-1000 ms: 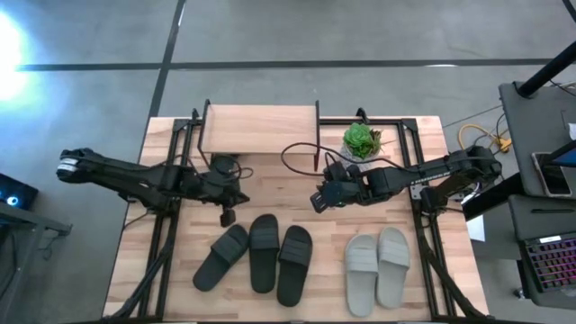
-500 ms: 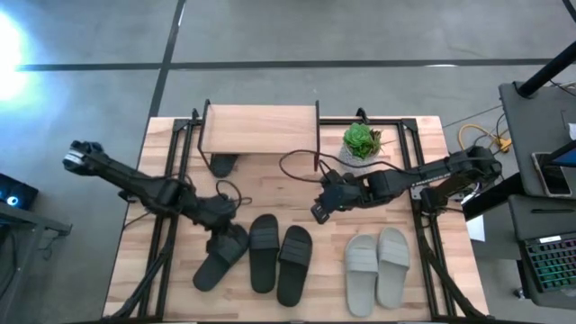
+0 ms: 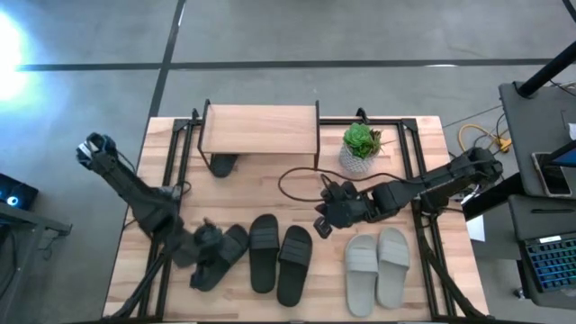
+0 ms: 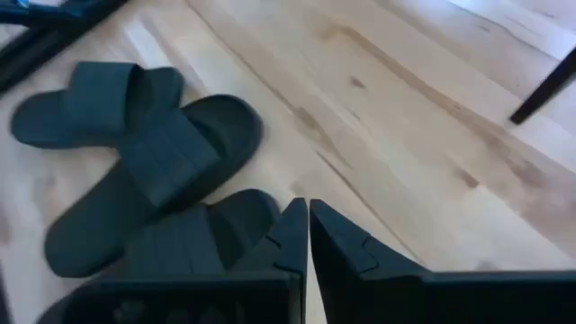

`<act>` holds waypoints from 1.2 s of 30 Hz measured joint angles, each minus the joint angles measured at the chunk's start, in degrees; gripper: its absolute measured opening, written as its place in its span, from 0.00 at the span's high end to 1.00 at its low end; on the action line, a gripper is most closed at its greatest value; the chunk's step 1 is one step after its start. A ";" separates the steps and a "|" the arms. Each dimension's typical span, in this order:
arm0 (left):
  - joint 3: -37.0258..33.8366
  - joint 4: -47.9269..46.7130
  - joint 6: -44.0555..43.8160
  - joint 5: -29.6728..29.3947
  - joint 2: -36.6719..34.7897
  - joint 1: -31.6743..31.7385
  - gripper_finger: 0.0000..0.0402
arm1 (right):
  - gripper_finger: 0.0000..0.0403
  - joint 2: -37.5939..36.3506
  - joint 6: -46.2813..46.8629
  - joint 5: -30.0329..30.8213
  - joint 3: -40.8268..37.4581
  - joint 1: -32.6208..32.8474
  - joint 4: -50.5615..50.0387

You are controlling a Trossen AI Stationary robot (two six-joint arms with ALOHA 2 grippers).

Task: Pick and place slides into the shelf
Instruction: Put the black slide under the shelf

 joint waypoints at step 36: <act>-9.40 -0.91 3.85 -11.93 12.59 -1.50 1.00 | 0.98 0.00 15.40 12.63 -0.19 6.91 3.94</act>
